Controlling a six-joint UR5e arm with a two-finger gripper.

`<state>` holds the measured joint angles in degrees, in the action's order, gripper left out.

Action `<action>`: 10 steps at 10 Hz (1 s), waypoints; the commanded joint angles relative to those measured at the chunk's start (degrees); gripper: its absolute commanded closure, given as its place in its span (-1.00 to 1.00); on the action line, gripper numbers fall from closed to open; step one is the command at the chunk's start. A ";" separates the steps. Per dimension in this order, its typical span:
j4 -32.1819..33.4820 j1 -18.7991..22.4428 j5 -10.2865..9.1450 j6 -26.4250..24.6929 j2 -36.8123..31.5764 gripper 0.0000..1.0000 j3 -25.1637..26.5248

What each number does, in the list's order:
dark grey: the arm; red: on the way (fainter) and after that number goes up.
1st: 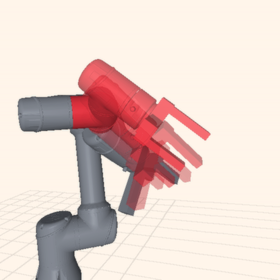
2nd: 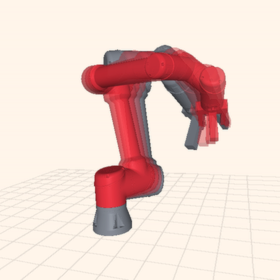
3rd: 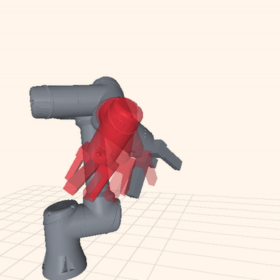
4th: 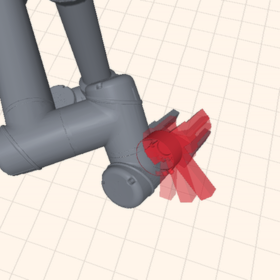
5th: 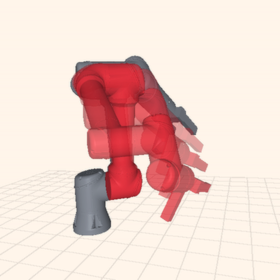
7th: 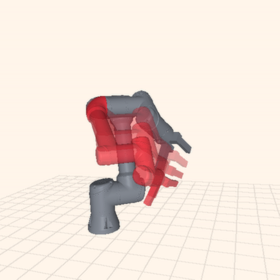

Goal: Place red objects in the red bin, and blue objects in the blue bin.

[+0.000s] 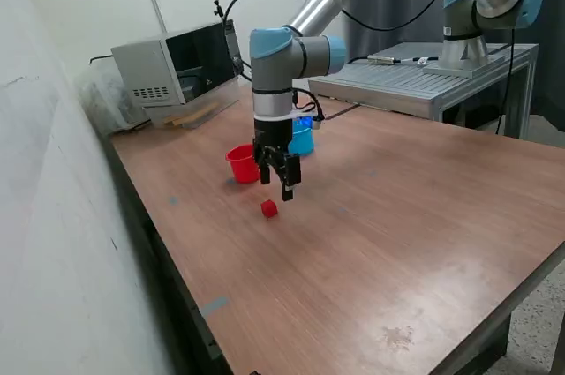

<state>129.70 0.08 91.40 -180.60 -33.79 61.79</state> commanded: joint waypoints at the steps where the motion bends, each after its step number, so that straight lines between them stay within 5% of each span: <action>1: 1.25 0.01 0.00 0.86 1.88 -1.00 -1.84; 4: 2.14 -0.08 0.00 1.39 3.12 -1.00 -2.29; 5: 2.23 -0.08 0.00 1.48 3.29 1.00 -2.20; 10: 2.23 -0.08 0.00 2.71 3.30 1.00 -2.11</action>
<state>131.93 0.00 91.41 -178.34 -30.53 59.63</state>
